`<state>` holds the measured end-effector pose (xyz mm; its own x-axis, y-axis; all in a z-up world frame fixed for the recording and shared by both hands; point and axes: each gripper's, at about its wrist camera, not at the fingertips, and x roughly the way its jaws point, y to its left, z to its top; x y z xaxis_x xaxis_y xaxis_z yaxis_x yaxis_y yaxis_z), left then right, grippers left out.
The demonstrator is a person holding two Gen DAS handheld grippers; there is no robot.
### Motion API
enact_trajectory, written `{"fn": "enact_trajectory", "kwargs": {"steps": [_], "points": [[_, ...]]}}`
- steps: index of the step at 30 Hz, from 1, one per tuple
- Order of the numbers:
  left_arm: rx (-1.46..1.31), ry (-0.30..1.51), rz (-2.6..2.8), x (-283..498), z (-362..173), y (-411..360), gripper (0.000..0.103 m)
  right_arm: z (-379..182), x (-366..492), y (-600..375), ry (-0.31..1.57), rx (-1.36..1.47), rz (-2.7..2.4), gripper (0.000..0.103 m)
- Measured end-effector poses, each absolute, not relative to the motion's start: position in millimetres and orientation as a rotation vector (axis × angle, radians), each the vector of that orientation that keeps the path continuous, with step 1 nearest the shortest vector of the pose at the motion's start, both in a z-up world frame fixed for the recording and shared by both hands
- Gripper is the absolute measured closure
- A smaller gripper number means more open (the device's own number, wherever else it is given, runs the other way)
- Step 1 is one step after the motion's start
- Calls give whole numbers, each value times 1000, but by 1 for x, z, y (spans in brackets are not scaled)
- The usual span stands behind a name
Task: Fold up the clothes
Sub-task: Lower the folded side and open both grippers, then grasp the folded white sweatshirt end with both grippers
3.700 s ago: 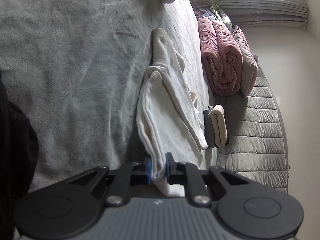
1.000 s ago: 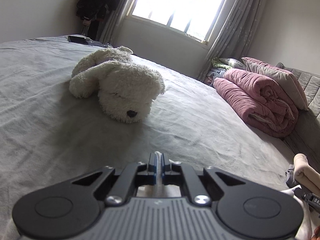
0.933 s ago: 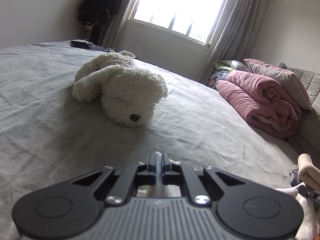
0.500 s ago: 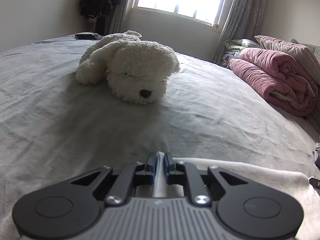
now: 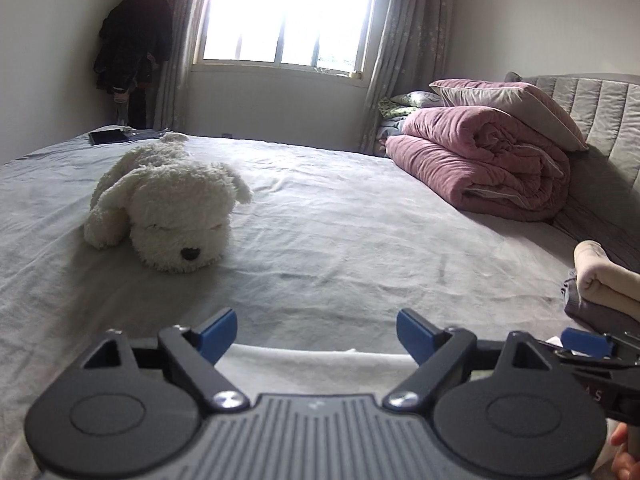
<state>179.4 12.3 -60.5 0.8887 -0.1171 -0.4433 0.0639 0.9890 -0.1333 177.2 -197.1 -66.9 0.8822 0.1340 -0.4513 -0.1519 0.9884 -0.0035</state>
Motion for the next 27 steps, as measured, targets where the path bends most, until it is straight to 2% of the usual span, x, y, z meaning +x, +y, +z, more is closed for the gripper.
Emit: {"fn": "enact_trajectory", "kwargs": {"steps": [5, 9, 17, 21, 27], "points": [[-68, 565, -119, 192, -90, 5, 15, -86, 190, -183, 552, -57, 181, 36], [-74, 557, -133, 188, -95, 18, 15, -93, 193, -201, 569, 27, 189, 35], [-146, 587, -97, 178, -90, 60, 19, -91, 181, -246, 564, 111, 155, 36], [-191, 610, -88, 171, -86, 81, 16, -84, 171, -265, 570, 196, 167, 37], [-298, 660, -82, 155, -76, 113, 16, -65, 152, -267, 582, 176, 161, 32]]}}
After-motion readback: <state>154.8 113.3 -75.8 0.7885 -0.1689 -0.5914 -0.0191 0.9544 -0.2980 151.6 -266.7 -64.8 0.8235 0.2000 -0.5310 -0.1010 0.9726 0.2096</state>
